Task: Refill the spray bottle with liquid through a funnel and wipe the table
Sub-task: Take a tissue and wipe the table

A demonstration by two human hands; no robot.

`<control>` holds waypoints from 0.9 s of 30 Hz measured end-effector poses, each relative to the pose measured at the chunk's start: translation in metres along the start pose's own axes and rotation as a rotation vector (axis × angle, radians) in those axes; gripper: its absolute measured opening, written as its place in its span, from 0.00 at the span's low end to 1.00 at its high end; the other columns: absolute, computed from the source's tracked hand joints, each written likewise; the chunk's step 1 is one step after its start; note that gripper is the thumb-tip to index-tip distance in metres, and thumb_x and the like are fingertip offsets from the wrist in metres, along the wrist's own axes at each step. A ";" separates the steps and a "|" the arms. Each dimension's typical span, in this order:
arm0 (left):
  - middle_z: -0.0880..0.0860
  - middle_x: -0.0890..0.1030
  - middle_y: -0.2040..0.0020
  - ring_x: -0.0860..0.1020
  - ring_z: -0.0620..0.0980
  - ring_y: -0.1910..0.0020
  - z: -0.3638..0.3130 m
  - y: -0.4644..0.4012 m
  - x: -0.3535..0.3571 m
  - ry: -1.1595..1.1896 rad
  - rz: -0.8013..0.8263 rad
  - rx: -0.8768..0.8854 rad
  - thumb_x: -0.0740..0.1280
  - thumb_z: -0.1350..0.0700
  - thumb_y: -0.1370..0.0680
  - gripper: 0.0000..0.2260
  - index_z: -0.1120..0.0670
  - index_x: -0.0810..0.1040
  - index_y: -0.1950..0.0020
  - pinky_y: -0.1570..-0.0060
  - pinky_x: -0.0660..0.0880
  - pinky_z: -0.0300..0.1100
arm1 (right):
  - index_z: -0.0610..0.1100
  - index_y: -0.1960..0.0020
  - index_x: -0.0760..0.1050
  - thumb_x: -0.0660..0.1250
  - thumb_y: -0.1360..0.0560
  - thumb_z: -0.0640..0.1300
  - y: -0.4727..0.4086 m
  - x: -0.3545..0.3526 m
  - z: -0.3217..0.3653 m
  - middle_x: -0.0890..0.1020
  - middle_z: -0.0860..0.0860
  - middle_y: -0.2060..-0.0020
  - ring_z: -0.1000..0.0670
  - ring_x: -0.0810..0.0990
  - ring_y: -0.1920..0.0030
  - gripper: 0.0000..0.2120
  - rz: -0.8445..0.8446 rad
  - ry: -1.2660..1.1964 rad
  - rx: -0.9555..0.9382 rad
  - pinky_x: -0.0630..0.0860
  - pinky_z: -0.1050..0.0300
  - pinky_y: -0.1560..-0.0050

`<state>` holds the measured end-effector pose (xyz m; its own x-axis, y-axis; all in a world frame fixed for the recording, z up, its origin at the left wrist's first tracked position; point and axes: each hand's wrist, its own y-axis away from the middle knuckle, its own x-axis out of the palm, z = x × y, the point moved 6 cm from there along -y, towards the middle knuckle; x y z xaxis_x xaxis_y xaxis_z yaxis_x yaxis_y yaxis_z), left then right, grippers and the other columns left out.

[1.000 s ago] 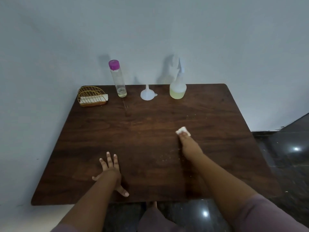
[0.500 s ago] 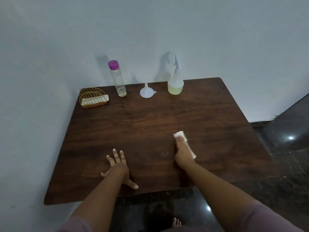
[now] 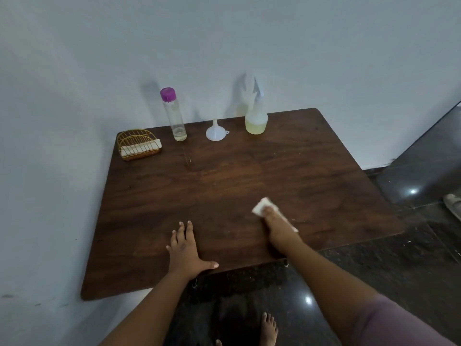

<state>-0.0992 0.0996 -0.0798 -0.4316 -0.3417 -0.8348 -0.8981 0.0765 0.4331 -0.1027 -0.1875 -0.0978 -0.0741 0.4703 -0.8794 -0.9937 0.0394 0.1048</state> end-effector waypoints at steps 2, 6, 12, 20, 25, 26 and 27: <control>0.55 0.41 0.20 0.42 0.60 0.22 -0.004 0.005 0.003 0.028 -0.049 0.057 0.78 0.37 0.38 0.62 0.53 0.38 0.21 0.24 0.49 0.59 | 0.51 0.27 0.64 0.52 0.18 0.54 0.002 -0.020 -0.059 0.67 0.53 0.28 0.52 0.64 0.29 0.21 -0.030 0.075 0.235 0.54 0.57 0.27; 0.54 0.43 0.20 0.43 0.58 0.22 -0.001 0.019 0.013 0.097 -0.040 0.122 0.77 0.37 0.35 0.59 0.54 0.39 0.20 0.23 0.51 0.57 | 0.39 0.25 0.59 0.50 0.21 0.37 0.044 -0.036 -0.102 0.60 0.43 0.25 0.45 0.58 0.26 0.24 -0.221 0.040 0.629 0.55 0.49 0.26; 0.56 0.52 0.21 0.50 0.57 0.23 0.014 0.042 0.006 0.209 -0.168 0.141 0.71 0.45 0.26 0.43 0.57 0.49 0.21 0.27 0.61 0.52 | 0.36 0.31 0.67 0.58 0.22 0.33 0.050 0.010 0.022 0.69 0.39 0.32 0.42 0.67 0.33 0.19 -0.138 -0.054 0.365 0.64 0.54 0.33; 0.62 0.63 0.27 0.60 0.62 0.29 0.063 0.052 -0.013 0.312 -0.300 0.037 0.64 0.70 0.29 0.33 0.63 0.61 0.25 0.31 0.64 0.54 | 0.50 0.41 0.78 0.66 0.26 0.42 0.070 0.125 0.208 0.75 0.40 0.35 0.42 0.73 0.35 0.14 0.322 -0.157 -0.428 0.67 0.50 0.31; 0.61 0.62 0.28 0.59 0.62 0.29 0.059 0.049 -0.024 0.300 -0.282 0.079 0.67 0.66 0.29 0.32 0.62 0.61 0.25 0.32 0.65 0.55 | 0.40 0.57 0.81 0.59 0.33 0.37 0.063 0.059 0.164 0.83 0.42 0.59 0.43 0.82 0.57 0.12 -0.070 -0.289 -0.268 0.79 0.53 0.54; 0.60 0.63 0.28 0.59 0.61 0.29 0.055 0.047 -0.024 0.291 -0.277 0.095 0.67 0.65 0.28 0.32 0.61 0.61 0.25 0.32 0.66 0.55 | 0.41 0.60 0.80 0.58 0.33 0.36 0.058 0.040 0.143 0.82 0.44 0.61 0.44 0.81 0.59 0.11 -0.154 -0.417 -0.099 0.79 0.53 0.55; 0.60 0.63 0.28 0.58 0.61 0.28 0.049 0.044 -0.024 0.288 -0.272 0.108 0.67 0.64 0.28 0.32 0.61 0.61 0.25 0.32 0.66 0.54 | 0.43 0.60 0.79 0.58 0.33 0.33 0.054 0.022 0.117 0.82 0.45 0.61 0.45 0.81 0.58 0.12 -0.214 -0.563 0.092 0.79 0.54 0.55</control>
<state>-0.1327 0.1574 -0.0570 -0.1501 -0.6100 -0.7781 -0.9865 0.0400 0.1589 -0.1477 -0.0719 -0.0574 0.2075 0.8364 -0.5072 -0.9684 0.2492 0.0147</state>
